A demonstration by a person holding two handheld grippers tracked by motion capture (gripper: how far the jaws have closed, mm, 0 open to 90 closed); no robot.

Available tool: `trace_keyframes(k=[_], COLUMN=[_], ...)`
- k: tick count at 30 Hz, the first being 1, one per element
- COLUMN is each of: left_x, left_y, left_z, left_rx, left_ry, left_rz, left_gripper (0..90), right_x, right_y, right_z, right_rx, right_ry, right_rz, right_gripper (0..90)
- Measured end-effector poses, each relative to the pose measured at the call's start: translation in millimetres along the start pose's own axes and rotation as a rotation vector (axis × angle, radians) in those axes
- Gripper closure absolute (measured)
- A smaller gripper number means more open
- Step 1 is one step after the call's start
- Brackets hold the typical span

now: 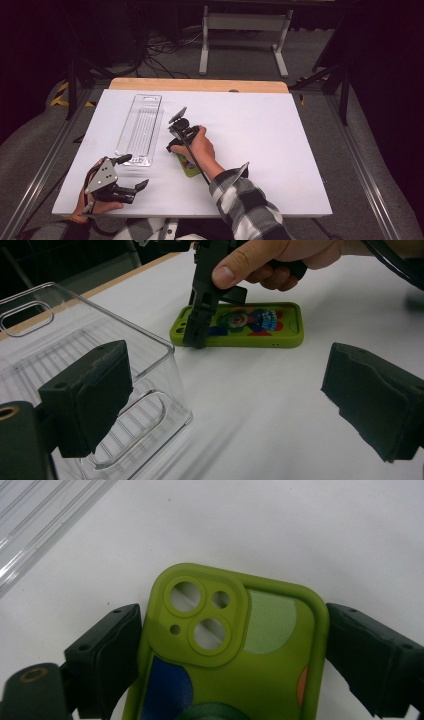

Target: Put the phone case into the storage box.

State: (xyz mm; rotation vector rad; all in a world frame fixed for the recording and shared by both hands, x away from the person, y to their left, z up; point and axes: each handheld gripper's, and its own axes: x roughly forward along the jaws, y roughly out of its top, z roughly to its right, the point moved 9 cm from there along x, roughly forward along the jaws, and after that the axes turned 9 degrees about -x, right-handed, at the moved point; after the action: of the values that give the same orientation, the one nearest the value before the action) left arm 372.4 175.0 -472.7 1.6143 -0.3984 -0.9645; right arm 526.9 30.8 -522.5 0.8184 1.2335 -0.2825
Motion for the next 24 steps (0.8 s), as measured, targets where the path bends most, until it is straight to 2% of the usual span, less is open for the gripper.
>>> trace_keyframes(k=[4,8,16,17,20,24], left_x=[0.0,-0.3,-1.2,-0.3,1.3,4.7], left_y=[0.2,0.3,3.1,4.2,5.7,7.1], left_z=[0.3,-0.9,0.5,-0.3,3.6,8.0], left_rx=[0.003,0.007,0.001,0.011,0.010,0.018], left_ry=[0.000,0.010,0.019,0.040,0.035,0.032], left_rz=[-0.001,-0.002,0.004,0.004,0.002,0.001], left_gripper=[6.3,6.4,7.0,7.2,7.9,8.2], right_x=[-1.5,-8.7,-43.5,-48.4,-63.6,-80.6], right_y=[-0.4,0.1,-5.7,-6.6,-9.7,-15.9], right_z=[0.6,2.7,9.7,9.5,8.7,8.4], right_rx=[0.005,0.012,0.017,0.012,-0.007,-0.004], right_ry=[0.001,-0.009,-0.027,-0.023,-0.037,-0.043], right_rz=[0.013,0.053,0.193,0.212,0.270,0.347], right_gripper=[12.5,13.0,14.0,14.1,14.4,14.7])
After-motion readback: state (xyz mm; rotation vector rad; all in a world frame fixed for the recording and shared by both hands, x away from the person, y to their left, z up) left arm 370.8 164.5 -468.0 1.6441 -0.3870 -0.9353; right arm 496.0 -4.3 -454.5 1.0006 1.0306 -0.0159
